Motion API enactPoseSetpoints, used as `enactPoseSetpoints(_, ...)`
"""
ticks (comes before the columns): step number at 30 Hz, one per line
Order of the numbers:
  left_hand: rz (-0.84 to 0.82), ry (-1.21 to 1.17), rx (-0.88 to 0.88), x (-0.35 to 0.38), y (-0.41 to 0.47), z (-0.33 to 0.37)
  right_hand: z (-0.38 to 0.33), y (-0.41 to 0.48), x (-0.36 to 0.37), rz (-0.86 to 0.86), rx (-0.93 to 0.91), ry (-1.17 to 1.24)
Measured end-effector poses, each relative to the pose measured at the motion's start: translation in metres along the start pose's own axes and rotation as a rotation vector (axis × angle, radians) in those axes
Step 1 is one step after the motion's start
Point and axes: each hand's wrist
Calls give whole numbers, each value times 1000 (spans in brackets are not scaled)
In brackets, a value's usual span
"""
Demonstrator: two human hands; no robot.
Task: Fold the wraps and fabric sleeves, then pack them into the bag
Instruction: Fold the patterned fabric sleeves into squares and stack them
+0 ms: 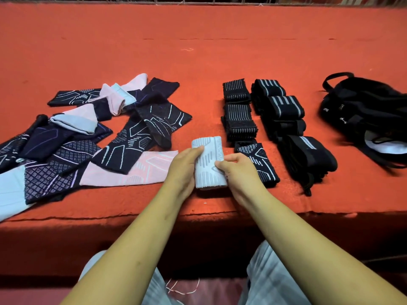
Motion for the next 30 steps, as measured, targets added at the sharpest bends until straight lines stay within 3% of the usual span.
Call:
enactPoseSetpoints(5,-41,-13,70,12,1,-1,0,2,-14,151,-275,-489)
enactPoseSetpoints(10,-133,-151,38,34,0,-5,-13,0,-28,27,-222,-357)
enactPoseSetpoints(13,-146,-135,35,44,5,-10,-13,5,-43,41,-235,-303)
enactPoseSetpoints(17,-146,125,45,60,16,-21,-14,9,-72,162,-332,-413)
enactPoseSetpoints(21,-50,494,173,75,25,-32,-12,11,-90,261,-461,-623)
enactPoseSetpoints(26,-185,844,337,75,30,-52,4,22,-98,352,-466,-819)
enactPoseSetpoints(30,-224,934,428,67,31,-61,12,25,-97,372,-494,-905)
Point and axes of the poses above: each hand's wrist, its own y-axis towards the middle knuckle, its own x-axis out of the palm, z = x × y, and after that the axes turned 7 degrees about -y, right-handed
